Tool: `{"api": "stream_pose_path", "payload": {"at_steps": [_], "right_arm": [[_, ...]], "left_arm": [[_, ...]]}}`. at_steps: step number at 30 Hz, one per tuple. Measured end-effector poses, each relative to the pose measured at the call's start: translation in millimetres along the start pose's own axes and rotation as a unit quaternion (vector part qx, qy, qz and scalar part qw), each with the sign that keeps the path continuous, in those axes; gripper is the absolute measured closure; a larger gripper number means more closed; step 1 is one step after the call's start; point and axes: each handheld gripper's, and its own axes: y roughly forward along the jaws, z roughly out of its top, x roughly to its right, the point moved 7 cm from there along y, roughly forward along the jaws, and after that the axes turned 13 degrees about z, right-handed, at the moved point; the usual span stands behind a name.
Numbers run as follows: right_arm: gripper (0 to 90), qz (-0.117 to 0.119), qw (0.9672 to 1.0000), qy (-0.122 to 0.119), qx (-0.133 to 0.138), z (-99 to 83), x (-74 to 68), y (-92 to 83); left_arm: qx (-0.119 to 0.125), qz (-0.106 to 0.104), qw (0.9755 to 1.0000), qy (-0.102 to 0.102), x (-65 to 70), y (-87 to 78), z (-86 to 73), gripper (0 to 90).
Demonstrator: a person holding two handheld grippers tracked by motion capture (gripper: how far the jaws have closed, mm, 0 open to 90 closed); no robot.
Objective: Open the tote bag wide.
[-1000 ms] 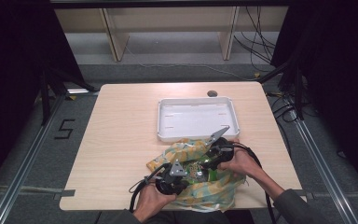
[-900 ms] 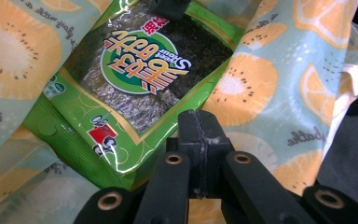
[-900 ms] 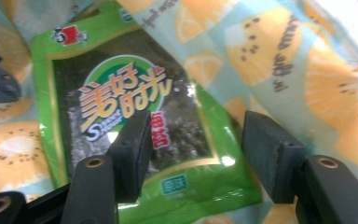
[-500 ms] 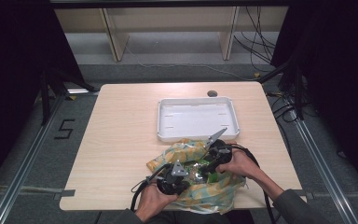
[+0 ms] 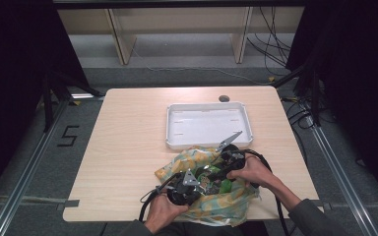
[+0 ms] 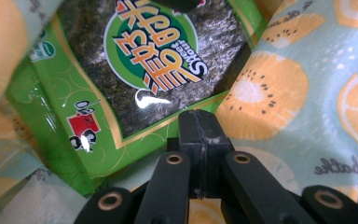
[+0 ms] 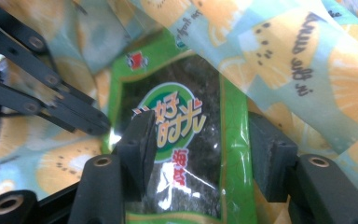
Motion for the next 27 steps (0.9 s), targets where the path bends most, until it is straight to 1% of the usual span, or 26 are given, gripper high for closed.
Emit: {"api": "stream_pose_path", "payload": {"at_steps": [1,2,3,4,5,6,7,8,10,12,13,14,15,16,17,18,19,20,21,22,23,24,25,26,27], "right_arm": [[48.6,-0.004,1.0000,0.005,-0.001,-0.2,-1.8,-0.2],[48.7,-0.008,1.0000,-0.004,-0.001,0.5,-1.5,-0.9],[48.6,-0.007,1.0000,-0.006,0.001,1.1,-2.6,-1.3],[48.6,-0.013,0.9999,-0.007,0.004,1.6,-3.0,-1.9],[48.7,-0.003,1.0000,-0.005,0.001,1.6,-4.0,-2.0],[48.8,-0.002,1.0000,-0.007,0.004,2.0,-4.0,-1.7],[48.8,-0.003,1.0000,0.001,0.002,1.3,-4.4,-2.5],[48.8,-0.002,1.0000,0.009,0.004,1.3,-6.1,-2.9],[48.8,-0.002,0.9999,0.011,0.005,1.6,-6.5,-3.0],[48.8,-0.002,1.0000,0.003,0.009,2.5,-6.4,-2.6],[48.8,-0.002,0.9999,0.006,0.009,2.4,-6.9,-3.1],[48.8,-0.010,0.9998,0.014,0.006,2.0,-6.0,-2.5],[49.8,-0.003,0.9999,0.007,0.009,2.6,-6.4,-2.3],[52.6,0.000,0.9998,0.012,0.016,2.5,-8.2,-1.7],[54.9,0.018,0.9996,0.017,0.017,1.9,-10.1,0.2],[56.9,0.018,0.9996,0.016,0.016,1.6,-10.7,1.8],[56.7,0.017,0.9997,0.010,0.013,1.7,-11.3,3.8],[56.7,0.014,0.9998,0.009,0.008,2.1,-13.1,3.4],[57.9,0.015,0.9998,0.005,0.009,3.0,-14.3,3.1],[60.2,0.015,0.9998,0.006,0.011,4.1,-15.3,1.9],[61.6,0.025,0.9996,0.003,0.012,4.7,-15.8,1.5],[63.2,0.024,0.9997,-0.001,0.010,4.6,-14.2,1.0],[64.2,0.027,0.9996,-0.001,0.011,4.6,-14.4,1.0],[65.1,0.022,0.9996,-0.005,0.014,4.7,-13.4,0.9],[66.0,0.015,0.9997,-0.005,0.016,4.8,-13.3,0.3]], "left_arm": [[0.000,0.000,1.0000,0.000,0.3,0.2,0.0,89.7],[0.000,-0.001,1.0000,0.001,0.4,0.3,-0.1,89.6],[-0.001,-0.001,1.0000,0.001,0.4,0.3,-0.5,89.7],[-0.001,-0.001,1.0000,0.001,0.4,0.4,-0.6,89.7],[-0.001,-0.001,1.0000,0.001,0.5,0.5,-0.6,89.7],[-0.001,0.000,1.0000,0.001,0.7,0.4,-0.5,89.7],[0.011,0.000,0.9998,-0.018,3.2,2.1,1.1,89.7],[0.010,0.000,0.9998,-0.018,3.2,2.1,0.9,89.7],[0.009,0.002,0.9996,-0.025,4.0,2.1,0.9,89.7],[0.009,0.002,0.9996,-0.025,4.1,2.1,0.8,89.6],[0.009,0.001,0.9996,-0.025,4.2,2.1,0.8,89.6],[0.009,0.002,0.9996,-0.025,4.2,2.1,0.9,89.6],[0.008,0.002,0.9998,-0.016,3.5,1.9,0.9,89.6],[0.005,0.000,0.9999,-0.012,3.9,2.4,0.2,89.6],[-0.005,0.001,1.0000,0.006,2.5,2.0,-1.6,89.6],[-0.006,0.001,1.0000,-0.001,3.8,2.5,-2.0,89.6],[-0.007,0.001,1.0000,-0.001,3.6,2.4,-1.7,89.6],[-0.005,0.001,1.0000,0.001,3.2,2.3,-1.5,89.6],[-0.004,0.000,1.0000,0.007,2.4,2.1,-1.3,89.6],[-0.005,0.000,1.0000,0.006,2.5,2.0,-1.4,89.5],[-0.004,0.000,1.0000,0.006,2.4,2.1,-1.3,89.5],[-0.005,0.000,1.0000,0.003,2.8,2.3,-1.3,89.5],[0.001,0.000,1.0000,-0.010,4.7,2.8,-0.3,89.5],[0.009,0.002,0.9998,-0.016,5.7,3.2,1.2,89.4],[0.007,0.002,0.9999,-0.009,4.8,2.4,1.1,89.4]]}}
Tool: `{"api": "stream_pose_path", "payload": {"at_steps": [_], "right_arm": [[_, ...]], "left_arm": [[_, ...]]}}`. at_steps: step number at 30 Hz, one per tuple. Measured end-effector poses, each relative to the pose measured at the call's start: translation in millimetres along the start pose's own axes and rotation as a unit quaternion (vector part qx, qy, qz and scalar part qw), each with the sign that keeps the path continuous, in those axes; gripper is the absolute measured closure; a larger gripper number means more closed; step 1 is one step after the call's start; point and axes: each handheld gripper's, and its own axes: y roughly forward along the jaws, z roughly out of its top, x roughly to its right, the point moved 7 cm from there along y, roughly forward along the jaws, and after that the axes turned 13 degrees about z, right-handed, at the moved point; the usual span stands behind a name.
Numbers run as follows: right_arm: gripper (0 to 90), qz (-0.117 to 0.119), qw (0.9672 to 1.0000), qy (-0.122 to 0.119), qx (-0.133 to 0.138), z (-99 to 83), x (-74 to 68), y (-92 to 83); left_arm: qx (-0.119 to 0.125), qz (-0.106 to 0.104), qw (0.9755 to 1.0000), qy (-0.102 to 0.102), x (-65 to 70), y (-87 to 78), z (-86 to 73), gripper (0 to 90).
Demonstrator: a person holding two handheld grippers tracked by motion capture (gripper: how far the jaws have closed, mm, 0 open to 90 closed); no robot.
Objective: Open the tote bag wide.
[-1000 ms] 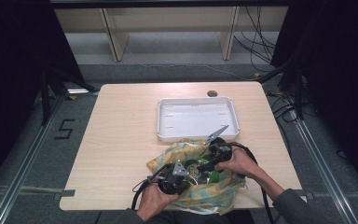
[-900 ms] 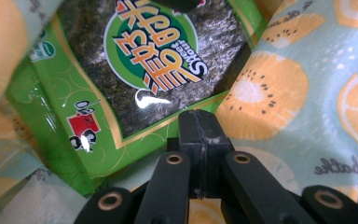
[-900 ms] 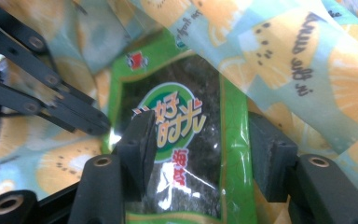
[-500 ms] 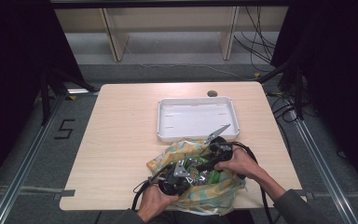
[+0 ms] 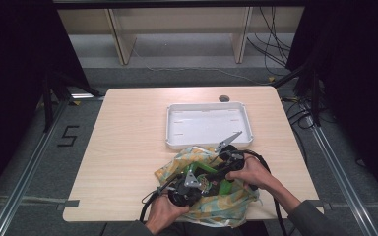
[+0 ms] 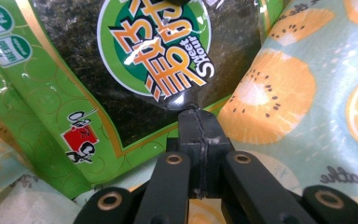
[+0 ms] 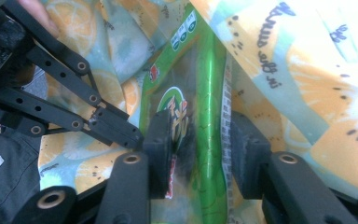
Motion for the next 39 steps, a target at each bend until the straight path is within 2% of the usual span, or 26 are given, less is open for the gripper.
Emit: {"api": "stream_pose_path", "payload": {"at_steps": [1,2,3,4,5,6,8,9,10,12,13,14,15,16,17,19,21,22,29,30,32,35,36,37,38,39], "right_arm": [[66.5,0.000,1.0000,0.009,0.000,-0.1,-1.1,-0.9],[67.0,-0.003,1.0000,0.002,0.001,0.1,-0.6,-0.7],[68.1,-0.002,1.0000,0.005,0.001,-0.1,-2.4,-1.3],[68.9,0.009,0.9999,0.006,0.001,0.3,-4.3,-0.8],[69.9,0.014,0.9999,0.002,0.002,0.8,-5.1,-1.4],[71.1,0.005,1.0000,0.003,0.004,1.2,-5.0,-2.1],[73.7,0.009,0.9999,0.008,0.010,2.1,-7.9,-2.8],[74.6,0.013,0.9998,-0.004,0.017,3.5,-7.8,-3.2],[75.0,0.016,0.9997,-0.007,0.018,4.1,-8.4,-3.4],[75.5,0.012,0.9998,-0.004,0.017,4.2,-11.1,-4.7],[75.7,0.011,0.9998,-0.007,0.017,4.5,-11.5,-5.4],[75.7,0.008,0.9998,-0.010,0.016,4.6,-11.5,-6.4],[75.8,0.007,0.9997,-0.015,0.018,5.1,-11.3,-6.4],[75.8,0.007,0.9996,-0.012,0.024,5.3,-12.2,-6.0],[75.8,0.007,0.9999,-0.007,0.014,4.4,-13.4,-8.4],[75.9,0.006,0.9998,-0.008,0.020,4.6,-13.5,-9.5],[75.9,0.000,0.9997,-0.015,0.019,4.5,-11.1,-12.2],[75.9,0.000,0.9997,-0.012,0.019,4.0,-11.3,-13.2],[75.9,0.002,0.9997,-0.014,0.018,4.1,-11.9,-15.3],[75.9,0.004,0.9998,-0.010,0.018,3.9,-13.2,-14.7],[75.8,0.003,0.9997,-0.015,0.018,4.2,-12.5,-14.9],[75.8,0.005,0.9997,-0.013,0.017,4.2,-13.3,-15.1],[75.9,0.005,0.9997,-0.016,0.017,4.3,-13.4,-15.1],[75.8,0.004,0.9997,-0.016,0.016,4.2,-13.5,-15.6],[75.8,0.004,0.9997,-0.016,0.016,4.2,-13.6,-15.6],[75.9,0.002,0.9997,-0.017,0.015,4.2,-13.4,-15.6]], "left_arm": [[-0.008,-0.001,0.9998,0.015,-2.0,-1.9,-0.8,89.3],[-0.007,0.000,1.0000,0.007,-1.5,-2.2,-0.2,89.3],[-0.006,0.000,1.0000,0.008,-1.8,-2.5,0.1,89.2],[-0.003,-0.002,1.0000,0.006,-1.9,-2.0,0.4,89.2],[-0.005,0.001,0.9999,0.016,-3.6,-3.0,0.3,89.1],[0.007,0.001,0.9999,-0.013,-0.3,-1.6,2.3,88.9],[0.002,0.000,0.9999,0.013,-4.0,-4.1,1.9,87.7],[0.004,0.000,1.0000,0.001,-2.8,-5.5,3.0,86.8],[0.016,0.001,0.9998,-0.012,-1.9,-6.4,6.1,85.3],[0.026,-0.001,0.9994,-0.022,-2.4,-11.8,10.6,81.5],[0.030,0.002,0.9995,-0.013,-5.0,-15.2,12.7,78.8],[0.036,0.002,0.9992,-0.013,-5.9,-18.7,14.8,76.2],[0.037,0.003,0.9990,-0.025,-5.7,-22.1,16.1,73.7],[0.040,0.003,0.9990,-0.020,-6.7,-25.7,17.3,70.8],[0.045,0.003,0.9988,-0.018,-7.6,-29.8,18.6,68.2],[0.046,0.004,0.9987,-0.023,-9.6,-39.5,20.2,63.6],[0.056,0.019,0.9980,-0.022,-14.0,-48.6,22.6,59.7],[0.058,0.030,0.9977,-0.015,-17.7,-52.7,23.8,57.2],[0.071,0.054,0.9956,-0.029,-36.6,-81.3,35.0,50.0],[0.070,0.063,0.9953,-0.024,-40.8,-84.7,35.1,49.1],[0.072,0.077,0.9940,-0.029,-47.2,-90.7,35.3,46.7],[0.067,0.097,0.9929,-0.016,-59.8,-99.4,34.0,44.7],[0.072,0.113,0.9910,-0.008,-66.9,-102.1,34.6,43.7],[0.072,0.118,0.9903,-0.013,-68.9,-103.1,34.4,43.0],[0.082,0.127,0.9880,-0.031,-72.4,-104.0,35.5,42.4],[0.082,0.136,0.9868,-0.031,-78.9,-106.2,35.6,42.0]]}}
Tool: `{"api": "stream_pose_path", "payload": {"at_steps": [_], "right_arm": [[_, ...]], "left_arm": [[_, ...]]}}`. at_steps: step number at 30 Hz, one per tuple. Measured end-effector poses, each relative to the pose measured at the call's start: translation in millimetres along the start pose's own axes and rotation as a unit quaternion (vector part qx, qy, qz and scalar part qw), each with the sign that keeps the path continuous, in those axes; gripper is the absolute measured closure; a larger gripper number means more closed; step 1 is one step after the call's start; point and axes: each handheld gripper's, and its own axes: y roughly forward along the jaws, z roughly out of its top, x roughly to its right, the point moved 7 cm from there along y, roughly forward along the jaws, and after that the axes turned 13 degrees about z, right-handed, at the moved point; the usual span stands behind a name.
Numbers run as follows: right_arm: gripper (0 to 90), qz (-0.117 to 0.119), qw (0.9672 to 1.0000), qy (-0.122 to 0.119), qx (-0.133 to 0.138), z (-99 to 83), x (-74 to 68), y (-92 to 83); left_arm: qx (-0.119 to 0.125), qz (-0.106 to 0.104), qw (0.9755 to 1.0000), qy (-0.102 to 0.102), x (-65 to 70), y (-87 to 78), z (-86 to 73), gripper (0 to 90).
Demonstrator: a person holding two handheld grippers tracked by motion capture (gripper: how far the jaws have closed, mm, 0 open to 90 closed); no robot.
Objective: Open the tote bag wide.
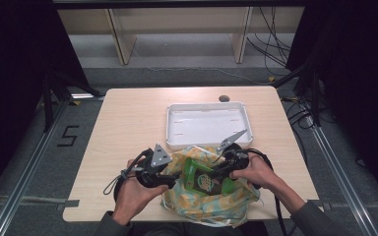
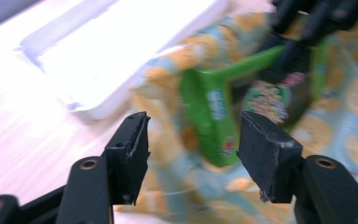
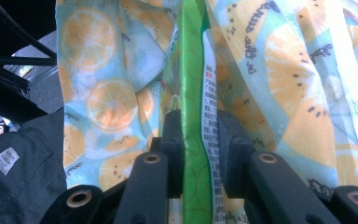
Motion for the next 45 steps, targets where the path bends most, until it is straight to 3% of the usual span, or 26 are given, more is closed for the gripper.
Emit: {"api": "stream_pose_path", "payload": {"at_steps": [3,4,5,7,9,12,15,21,23,25,28,31,33,35,37,45], "right_arm": [[75.9,0.001,1.0000,-0.005,-0.001,0.5,-0.3,0.4],[75.9,0.001,1.0000,-0.003,-0.002,0.6,-0.9,0.5],[75.8,0.000,1.0000,-0.005,-0.003,1.1,-1.4,0.9],[75.9,0.003,1.0000,-0.003,-0.005,1.3,-4.6,1.8],[75.8,0.001,0.9998,-0.017,-0.006,2.0,-4.1,1.8],[75.8,0.001,0.9997,-0.023,-0.008,2.9,-6.7,1.6],[75.9,0.002,0.9995,-0.031,-0.007,5.3,-11.7,0.2],[75.8,0.006,0.9987,-0.050,0.008,12.4,-17.4,-5.7],[75.9,0.003,0.9986,-0.050,0.017,15.4,-18.9,-8.5],[75.9,0.002,0.9982,-0.057,0.020,17.8,-19.5,-11.7],[75.8,0.004,0.9980,-0.054,0.033,21.3,-21.8,-16.6],[75.8,-0.003,0.9977,-0.050,0.046,24.6,-22.2,-27.7],[75.8,0.002,0.9967,-0.056,0.058,27.4,-22.6,-34.2],[75.9,0.001,0.9962,-0.049,0.071,29.3,-23.8,-40.0],[75.8,0.002,0.9956,-0.052,0.077,31.0,-23.3,-46.0],[75.8,0.002,0.9930,-0.057,0.103,34.3,-20.3,-61.2]], "left_arm": [[-0.006,0.005,1.0000,-0.006,-9.7,7.1,0.7,43.0],[-0.015,-0.002,0.9999,0.001,-13.1,13.1,-0.1,46.3],[-0.021,-0.009,0.9997,0.011,-15.3,17.9,-0.9,51.5],[-0.024,-0.022,0.9994,0.008,-14.9,27.1,-2.3,62.6],[-0.029,-0.028,0.9991,-0.009,-15.8,36.6,-3.9,73.3],[-0.042,-0.026,0.9987,-0.011,-21.9,51.1,-6.0,82.6],[-0.047,-0.024,0.9982,-0.028,-27.0,66.7,-9.1,85.7],[-0.085,-0.040,0.9948,-0.041,-30.6,93.9,-28.0,86.5],[-0.090,-0.050,0.9932,-0.053,-28.4,98.6,-32.4,86.1],[-0.088,-0.053,0.9935,-0.050,-28.5,97.7,-31.6,84.4],[-0.073,-0.056,0.9937,-0.065,-29.3,91.4,-24.3,78.0],[-0.056,-0.057,0.9934,-0.083,-31.0,80.9,-16.6,66.6],[-0.042,-0.065,0.9939,-0.078,-32.9,75.1,-13.8,59.7],[-0.038,-0.057,0.9936,-0.090,-35.1,67.9,-13.1,53.6],[-0.028,-0.068,0.9928,-0.095,-35.2,59.3,-12.4,48.5],[0.009,-0.063,0.9924,-0.106,-32.0,26.3,-14.5,38.2]]}}
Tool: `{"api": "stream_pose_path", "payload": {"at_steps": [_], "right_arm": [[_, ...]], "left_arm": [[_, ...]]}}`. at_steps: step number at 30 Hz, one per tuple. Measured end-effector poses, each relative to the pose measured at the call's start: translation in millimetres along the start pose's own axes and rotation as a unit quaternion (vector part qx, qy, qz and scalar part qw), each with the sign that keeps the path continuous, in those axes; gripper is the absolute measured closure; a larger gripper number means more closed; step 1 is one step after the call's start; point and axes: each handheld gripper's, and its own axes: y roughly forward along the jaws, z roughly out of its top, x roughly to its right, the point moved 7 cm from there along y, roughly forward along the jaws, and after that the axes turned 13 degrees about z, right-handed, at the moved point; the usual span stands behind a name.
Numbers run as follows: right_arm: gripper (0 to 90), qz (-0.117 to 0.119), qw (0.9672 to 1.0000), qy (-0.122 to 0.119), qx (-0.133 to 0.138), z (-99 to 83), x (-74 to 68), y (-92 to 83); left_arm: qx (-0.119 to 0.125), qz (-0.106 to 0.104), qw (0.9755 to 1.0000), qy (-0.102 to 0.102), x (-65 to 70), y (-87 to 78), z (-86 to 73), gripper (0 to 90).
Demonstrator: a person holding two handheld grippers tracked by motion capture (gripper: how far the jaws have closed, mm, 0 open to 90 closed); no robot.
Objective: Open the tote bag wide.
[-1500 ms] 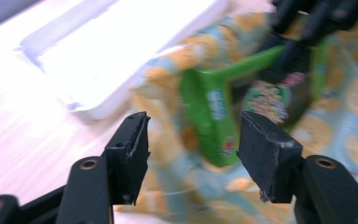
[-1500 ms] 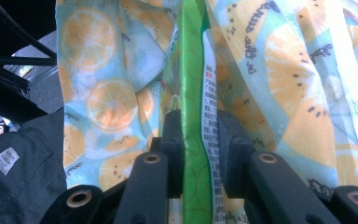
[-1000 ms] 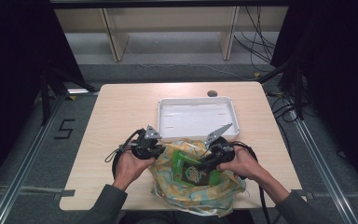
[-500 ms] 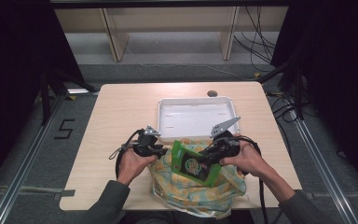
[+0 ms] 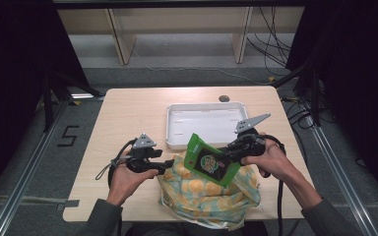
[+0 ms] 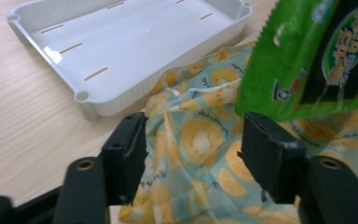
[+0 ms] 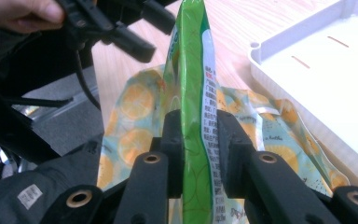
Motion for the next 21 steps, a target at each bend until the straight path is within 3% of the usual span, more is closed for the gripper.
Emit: {"api": "stream_pose_path", "payload": {"at_steps": [3,4,5,8,10,11,13,14,16,17,18,21], "right_arm": [[75.8,-0.001,0.9998,0.017,0.007,0.3,-1.6,-2.1],[75.8,-0.001,1.0000,0.008,0.004,0.7,0.3,-4.2],[75.8,-0.001,0.9998,0.017,0.012,1.1,-0.6,-4.7],[75.8,-0.006,0.9999,0.008,0.010,1.9,2.9,-9.7],[75.8,-0.007,0.9997,0.020,0.016,1.9,3.3,-11.7],[75.8,-0.005,0.9998,0.006,0.019,3.0,6.1,-12.6],[75.8,-0.011,0.9996,0.016,0.021,3.0,6.7,-16.3],[75.8,-0.006,0.9995,0.019,0.025,3.3,6.8,-16.9],[75.8,-0.020,0.9992,0.015,0.032,4.1,10.3,-20.7],[75.8,-0.018,0.9992,0.020,0.029,3.6,10.2,-22.4],[75.8,-0.010,0.9991,0.025,0.034,3.7,10.0,-22.4],[75.8,-0.030,0.9984,0.013,0.045,5.8,16.4,-28.4]], "left_arm": [[0.004,0.004,1.0000,0.007,2.6,-8.5,-6.7,34.4],[0.007,0.010,0.9999,0.007,2.4,-12.2,-9.7,33.4],[0.009,0.009,0.9999,0.008,2.0,-14.7,-11.7,31.7],[0.026,0.017,0.9995,-0.004,1.7,-19.9,-15.4,29.5],[0.022,0.023,0.9994,-0.009,1.3,-24.5,-19.3,27.7],[0.019,0.022,0.9996,-0.008,1.1,-26.2,-21.4,26.7],[0.016,0.025,0.9996,0.002,0.1,-28.4,-25.4,25.8],[0.018,0.028,0.9994,-0.006,1.2,-29.0,-26.8,25.7],[0.018,0.028,0.9995,-0.001,1.4,-30.6,-30.1,25.8],[0.023,0.028,0.9993,-0.005,2.2,-30.7,-31.4,26.0],[0.016,0.032,0.9994,0.004,1.1,-32.8,-34.4,26.0],[0.018,0.040,0.9990,0.009,1.3,-34.7,-38.9,25.8]]}}
